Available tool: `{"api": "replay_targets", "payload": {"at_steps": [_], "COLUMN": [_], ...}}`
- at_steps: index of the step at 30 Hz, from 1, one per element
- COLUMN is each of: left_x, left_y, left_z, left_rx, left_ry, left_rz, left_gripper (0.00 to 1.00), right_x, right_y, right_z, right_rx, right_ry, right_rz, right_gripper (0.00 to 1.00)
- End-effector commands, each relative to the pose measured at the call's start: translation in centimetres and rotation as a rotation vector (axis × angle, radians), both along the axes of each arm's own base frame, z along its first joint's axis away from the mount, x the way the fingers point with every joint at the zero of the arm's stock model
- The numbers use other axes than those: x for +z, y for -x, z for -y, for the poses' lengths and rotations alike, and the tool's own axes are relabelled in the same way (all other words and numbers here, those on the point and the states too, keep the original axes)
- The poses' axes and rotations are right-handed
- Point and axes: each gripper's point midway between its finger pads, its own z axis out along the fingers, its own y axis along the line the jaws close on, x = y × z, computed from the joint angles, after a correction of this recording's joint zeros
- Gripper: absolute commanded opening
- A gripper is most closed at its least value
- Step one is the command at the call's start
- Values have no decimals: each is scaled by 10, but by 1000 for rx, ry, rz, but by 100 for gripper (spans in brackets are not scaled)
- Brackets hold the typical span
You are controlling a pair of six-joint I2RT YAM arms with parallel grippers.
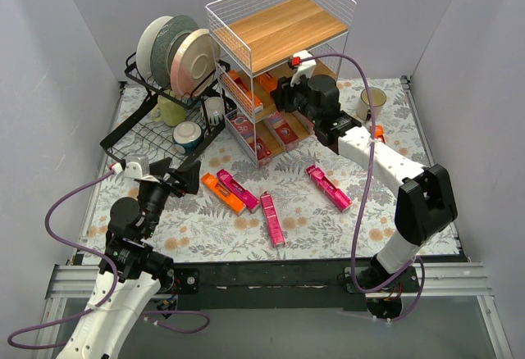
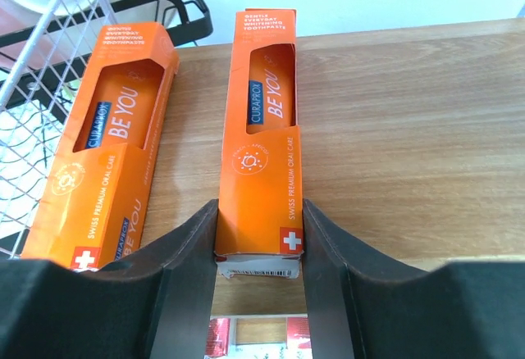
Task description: Place and organize the toothpastes onto the shelf
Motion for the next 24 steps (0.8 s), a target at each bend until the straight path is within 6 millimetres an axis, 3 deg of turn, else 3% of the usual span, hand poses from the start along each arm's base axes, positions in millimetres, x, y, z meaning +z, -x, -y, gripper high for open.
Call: {"api": "replay_targets", "payload": {"at_steps": [1, 8, 13, 20, 24], "left_x": [15, 15, 14, 14, 15], "left_y": [4, 4, 4, 4, 4], "left_z": [-2, -2, -2, -2, -2], "left_rx": [2, 1, 0, 2, 1], "left_ry": [4, 5, 3, 2, 5], "left_rz": [35, 32, 31, 29, 32], "left_gripper": [98, 98, 98, 98, 98], "right_x": [26, 26, 24, 37, 57], "right_y": [-1, -7, -7, 4, 21], "right_z": [14, 21, 16, 18, 27], "right_rx": [-82, -116, -87, -60, -49], "right_ry": [-39, 7, 28, 35, 17], "right_rz": [70, 97, 93, 102, 126], "right_gripper": [48, 46, 47, 71, 77]}}
